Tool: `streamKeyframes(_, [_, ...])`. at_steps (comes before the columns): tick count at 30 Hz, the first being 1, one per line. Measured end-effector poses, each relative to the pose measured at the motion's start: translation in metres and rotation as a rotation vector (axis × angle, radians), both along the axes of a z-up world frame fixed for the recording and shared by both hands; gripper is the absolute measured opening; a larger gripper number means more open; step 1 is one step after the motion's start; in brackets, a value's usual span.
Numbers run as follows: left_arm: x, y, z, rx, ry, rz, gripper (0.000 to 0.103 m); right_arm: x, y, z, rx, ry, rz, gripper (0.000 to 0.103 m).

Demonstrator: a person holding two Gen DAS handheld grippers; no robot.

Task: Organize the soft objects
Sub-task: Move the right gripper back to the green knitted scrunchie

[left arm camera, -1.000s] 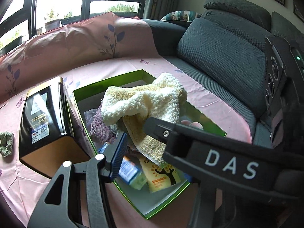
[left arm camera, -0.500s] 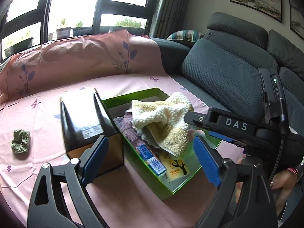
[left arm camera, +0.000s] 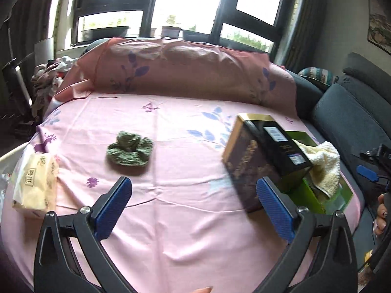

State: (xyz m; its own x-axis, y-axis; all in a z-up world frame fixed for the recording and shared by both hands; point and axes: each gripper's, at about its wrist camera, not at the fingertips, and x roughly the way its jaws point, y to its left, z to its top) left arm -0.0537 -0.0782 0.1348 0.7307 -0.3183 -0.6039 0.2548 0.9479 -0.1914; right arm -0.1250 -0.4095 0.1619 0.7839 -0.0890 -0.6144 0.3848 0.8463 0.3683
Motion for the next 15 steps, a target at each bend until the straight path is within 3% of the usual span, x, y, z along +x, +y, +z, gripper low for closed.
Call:
streamKeyframes(3, [0.013, 0.042, -0.016, -0.031, 0.052, 0.124, 0.102, 0.007, 0.023, 0.008, -0.021, -0.032, 0.058, 0.098])
streamKeyframes(8, [0.03, 0.089, -0.031, -0.046, 0.133, 0.243, 0.102, 0.029, 0.081, 0.019, -0.043, -0.058, 0.211, 0.098])
streamKeyframes(12, [0.035, 0.11, -0.036, -0.068, 0.141, 0.282, 0.102, 0.058, 0.145, 0.015, -0.075, -0.03, 0.325, 0.098])
streamKeyframes(15, [0.038, 0.117, -0.041, -0.036, 0.164, 0.318, 0.102, 0.089, 0.192, 0.004, -0.094, 0.009, 0.404, 0.098])
